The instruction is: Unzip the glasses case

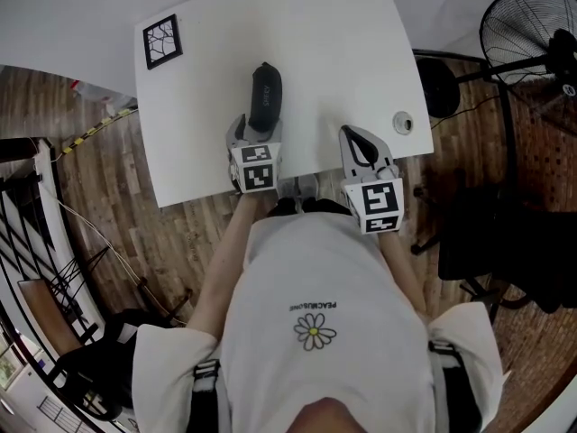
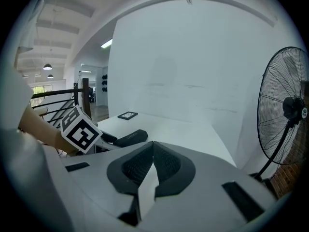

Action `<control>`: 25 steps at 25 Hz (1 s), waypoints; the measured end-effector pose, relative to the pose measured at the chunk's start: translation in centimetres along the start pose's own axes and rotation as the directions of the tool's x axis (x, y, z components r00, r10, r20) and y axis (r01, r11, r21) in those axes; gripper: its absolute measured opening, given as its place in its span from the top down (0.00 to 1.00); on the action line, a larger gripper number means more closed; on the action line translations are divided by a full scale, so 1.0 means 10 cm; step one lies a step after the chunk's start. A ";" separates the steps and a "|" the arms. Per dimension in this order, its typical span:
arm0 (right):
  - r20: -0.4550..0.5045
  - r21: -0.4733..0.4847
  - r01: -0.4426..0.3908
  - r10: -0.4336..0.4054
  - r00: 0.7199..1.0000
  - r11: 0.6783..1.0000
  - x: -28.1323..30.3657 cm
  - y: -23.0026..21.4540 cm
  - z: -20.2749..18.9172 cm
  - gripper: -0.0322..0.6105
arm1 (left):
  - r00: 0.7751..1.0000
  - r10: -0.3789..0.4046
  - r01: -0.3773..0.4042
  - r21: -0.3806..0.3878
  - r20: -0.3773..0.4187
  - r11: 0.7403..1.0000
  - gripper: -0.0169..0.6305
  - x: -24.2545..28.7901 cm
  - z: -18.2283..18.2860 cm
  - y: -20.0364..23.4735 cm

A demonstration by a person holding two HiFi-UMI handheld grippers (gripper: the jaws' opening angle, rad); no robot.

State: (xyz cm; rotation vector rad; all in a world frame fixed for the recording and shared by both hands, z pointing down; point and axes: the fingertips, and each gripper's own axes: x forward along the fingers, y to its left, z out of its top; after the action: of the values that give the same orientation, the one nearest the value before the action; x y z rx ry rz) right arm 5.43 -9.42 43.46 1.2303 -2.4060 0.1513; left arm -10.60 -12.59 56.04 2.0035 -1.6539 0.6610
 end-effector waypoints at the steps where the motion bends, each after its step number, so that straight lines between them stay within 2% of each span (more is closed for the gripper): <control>1: -0.001 -0.001 -0.001 0.001 1.000 1.000 0.00 0.00 0.00 0.94 | 1.000 -0.002 0.002 0.003 0.003 1.000 0.45 -0.02 0.00 0.01; 5: -0.004 0.004 -0.009 0.009 1.000 1.000 0.03 0.01 -0.01 0.94 | 0.998 -0.064 0.065 0.013 -0.023 0.998 0.44 -0.04 -0.06 -0.01; 9: -0.002 0.002 -0.025 0.025 1.000 1.000 0.06 0.06 -0.01 0.94 | 0.983 -0.177 0.172 -0.110 -0.039 0.979 0.44 -0.05 -0.14 -0.19; 13: -0.001 0.000 -0.030 0.030 1.000 1.000 0.08 0.09 0.01 0.94 | 0.964 -0.262 0.249 -0.169 -0.056 0.954 0.44 -0.10 -0.14 -0.47; 18: -0.006 0.006 -0.012 0.012 1.000 1.000 0.07 0.06 -0.01 0.94 | 0.917 -0.390 0.380 -0.112 -0.081 0.918 0.44 -0.06 -0.16 -0.98; 22: -0.016 0.009 0.012 -0.012 1.000 1.000 0.02 0.00 -0.04 0.94 | 0.895 -0.438 0.429 -0.109 -0.081 0.897 0.44 0.07 -0.08 -1.24; 25: -0.033 0.016 0.044 -0.044 0.999 0.999 -0.02 -0.09 -0.08 0.94 | 0.880 -0.466 0.462 -0.062 -0.089 0.885 0.44 0.16 0.00 -1.37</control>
State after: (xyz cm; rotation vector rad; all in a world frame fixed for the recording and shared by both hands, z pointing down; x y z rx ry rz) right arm 6.54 -9.57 44.04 1.2774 -2.3527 0.1775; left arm 3.16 -11.41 56.43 2.1845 -1.0530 0.5328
